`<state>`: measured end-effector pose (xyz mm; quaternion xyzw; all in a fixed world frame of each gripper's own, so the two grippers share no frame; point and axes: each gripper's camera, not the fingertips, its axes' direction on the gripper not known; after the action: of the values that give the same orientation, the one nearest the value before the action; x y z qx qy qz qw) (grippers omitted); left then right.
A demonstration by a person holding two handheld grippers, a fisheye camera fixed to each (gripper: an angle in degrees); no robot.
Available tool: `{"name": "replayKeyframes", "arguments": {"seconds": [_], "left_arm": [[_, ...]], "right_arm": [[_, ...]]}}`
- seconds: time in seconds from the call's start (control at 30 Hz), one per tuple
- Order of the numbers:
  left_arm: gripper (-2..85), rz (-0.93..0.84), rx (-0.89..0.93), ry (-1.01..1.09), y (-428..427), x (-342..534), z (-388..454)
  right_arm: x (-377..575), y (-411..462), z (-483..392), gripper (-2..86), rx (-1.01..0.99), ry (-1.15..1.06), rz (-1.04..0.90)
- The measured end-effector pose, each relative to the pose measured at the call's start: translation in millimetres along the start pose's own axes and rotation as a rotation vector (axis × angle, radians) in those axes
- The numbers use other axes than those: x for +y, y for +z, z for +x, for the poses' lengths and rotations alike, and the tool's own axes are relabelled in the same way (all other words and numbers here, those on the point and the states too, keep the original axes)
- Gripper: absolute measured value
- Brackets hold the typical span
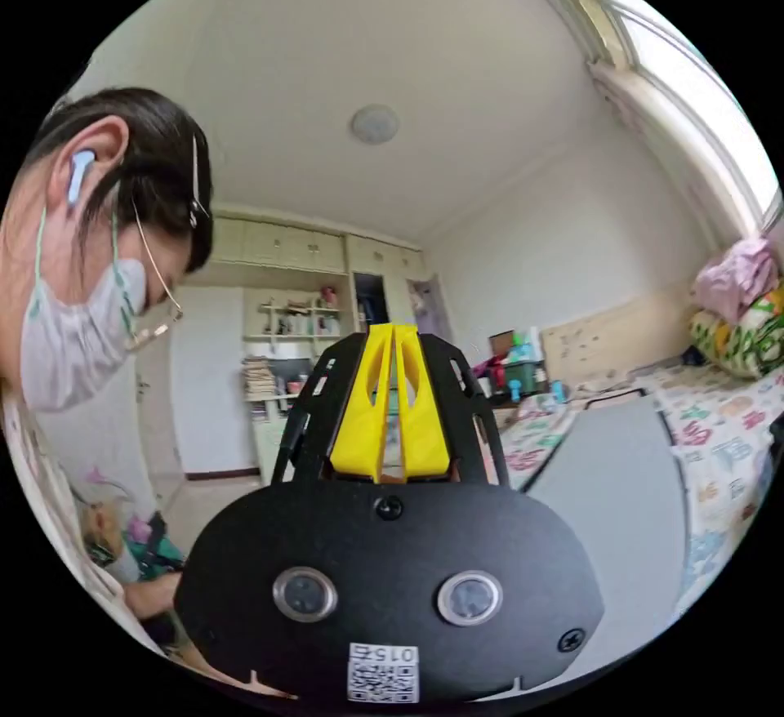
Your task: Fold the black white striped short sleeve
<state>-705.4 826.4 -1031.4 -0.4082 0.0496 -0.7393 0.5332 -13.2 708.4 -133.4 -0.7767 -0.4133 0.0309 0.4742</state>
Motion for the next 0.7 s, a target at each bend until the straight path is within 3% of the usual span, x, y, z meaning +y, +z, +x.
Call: {"name": "replayKeyframes", "arguments": {"seconds": [0.1, 0.3, 0.5, 0.7], "left_arm": [[8.2, -0.066, -0.049, -0.010, -4.1, 28.6, -31.3], [11.1, -0.049, -0.038, -0.094, -35.7, 52.0, -89.4], [12.9, -0.024, -0.082, -0.090, -56.1, 5.5, -113.6], [17.9, -0.004, -0.136, -0.042, -30.3, -72.2, -76.5]], "right_arm": [[-1.4, -33.0, -55.6, -0.5, -0.205, 0.019, 0.041], [10.0, -126.8, -104.2, -0.5, -0.385, 0.061, 0.080], [26.2, -221.5, -73.4, -0.5, -0.416, 0.121, 0.077], [42.6, -281.5, -8.0, -0.5, -0.439, 0.139, 0.047]]}}
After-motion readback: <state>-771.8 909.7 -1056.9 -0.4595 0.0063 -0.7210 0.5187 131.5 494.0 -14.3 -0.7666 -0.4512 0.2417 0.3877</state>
